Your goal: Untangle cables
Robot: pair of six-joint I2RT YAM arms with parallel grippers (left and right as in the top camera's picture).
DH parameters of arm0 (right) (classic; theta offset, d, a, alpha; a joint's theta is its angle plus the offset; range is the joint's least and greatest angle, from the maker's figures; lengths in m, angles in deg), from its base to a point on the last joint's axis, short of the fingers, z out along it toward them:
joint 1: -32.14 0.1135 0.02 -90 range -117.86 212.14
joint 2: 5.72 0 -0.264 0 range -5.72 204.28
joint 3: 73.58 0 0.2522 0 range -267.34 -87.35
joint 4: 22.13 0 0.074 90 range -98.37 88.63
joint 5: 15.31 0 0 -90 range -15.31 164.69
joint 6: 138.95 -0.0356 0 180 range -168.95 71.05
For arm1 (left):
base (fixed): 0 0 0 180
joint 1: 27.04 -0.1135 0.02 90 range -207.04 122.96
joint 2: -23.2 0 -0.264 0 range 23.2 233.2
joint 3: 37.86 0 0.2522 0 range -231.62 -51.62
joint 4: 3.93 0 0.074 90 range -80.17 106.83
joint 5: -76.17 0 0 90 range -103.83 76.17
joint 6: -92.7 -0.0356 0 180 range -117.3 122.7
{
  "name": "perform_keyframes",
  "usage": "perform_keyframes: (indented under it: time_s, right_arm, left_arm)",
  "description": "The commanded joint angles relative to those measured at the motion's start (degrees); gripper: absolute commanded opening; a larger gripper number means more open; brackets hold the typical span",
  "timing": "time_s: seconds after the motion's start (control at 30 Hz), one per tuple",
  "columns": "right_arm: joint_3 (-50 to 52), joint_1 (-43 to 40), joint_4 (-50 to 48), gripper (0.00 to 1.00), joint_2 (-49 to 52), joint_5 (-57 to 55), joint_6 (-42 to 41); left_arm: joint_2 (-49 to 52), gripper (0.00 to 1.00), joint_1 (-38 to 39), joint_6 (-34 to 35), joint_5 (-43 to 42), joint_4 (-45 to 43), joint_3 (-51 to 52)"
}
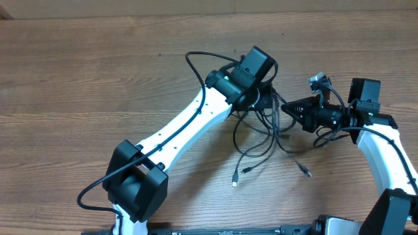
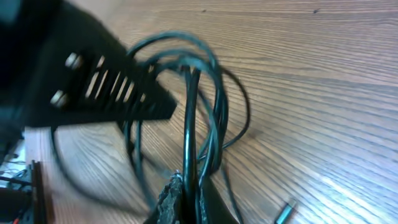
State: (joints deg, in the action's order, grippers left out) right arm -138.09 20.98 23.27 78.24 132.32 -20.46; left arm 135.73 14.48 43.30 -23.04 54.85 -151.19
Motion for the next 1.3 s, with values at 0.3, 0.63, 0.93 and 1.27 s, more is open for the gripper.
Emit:
perform_keyframes:
  time_s: [0.3,0.63,0.93,1.27]
  right_arm:
    - [-0.74,0.28,2.71,0.04,0.07,1.29,0.33]
    - [-0.74,0.28,11.26,0.04,0.07,-3.21,0.09]
    - [-0.74,0.22,6.05,0.04,0.07,-14.21,-19.74]
    - [-0.74,0.17,1.86,0.04,0.07,-38.05,-47.15]
  left_arm:
    - [0.07,0.04,-4.13,2.29,5.38,-0.24,-0.09]
    - [0.07,0.04,-7.43,10.16,10.29,1.73,-0.09]
    - [0.07,0.04,-10.05,27.06,11.17,5.05,-0.09]
    - [0.07,0.04,-11.13,23.96,10.97,6.36,-0.09]
